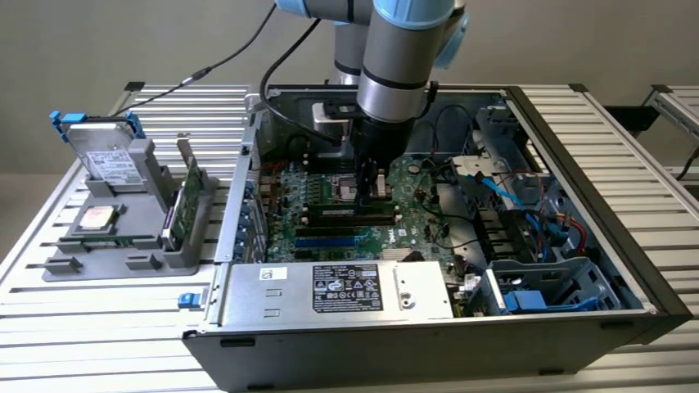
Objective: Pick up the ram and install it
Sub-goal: 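Insert the ram into the slot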
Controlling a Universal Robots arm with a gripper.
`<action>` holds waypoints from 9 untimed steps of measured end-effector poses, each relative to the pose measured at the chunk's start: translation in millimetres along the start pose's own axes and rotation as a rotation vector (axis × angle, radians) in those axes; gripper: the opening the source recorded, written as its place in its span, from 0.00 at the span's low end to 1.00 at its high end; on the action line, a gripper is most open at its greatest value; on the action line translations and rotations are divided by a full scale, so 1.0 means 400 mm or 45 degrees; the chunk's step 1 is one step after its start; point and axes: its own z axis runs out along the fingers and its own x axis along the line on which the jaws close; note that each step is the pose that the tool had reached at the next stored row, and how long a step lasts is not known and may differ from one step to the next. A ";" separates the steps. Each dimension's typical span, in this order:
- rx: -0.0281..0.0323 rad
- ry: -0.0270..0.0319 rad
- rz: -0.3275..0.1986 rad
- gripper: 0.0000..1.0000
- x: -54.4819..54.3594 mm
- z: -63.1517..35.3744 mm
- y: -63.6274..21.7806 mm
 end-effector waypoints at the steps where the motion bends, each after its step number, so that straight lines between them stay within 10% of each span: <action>1: -0.0001 0.0012 0.000 0.14 0.000 0.000 0.000; 9: -0.0009 0.0103 0.003 0.14 0.000 -0.001 0.000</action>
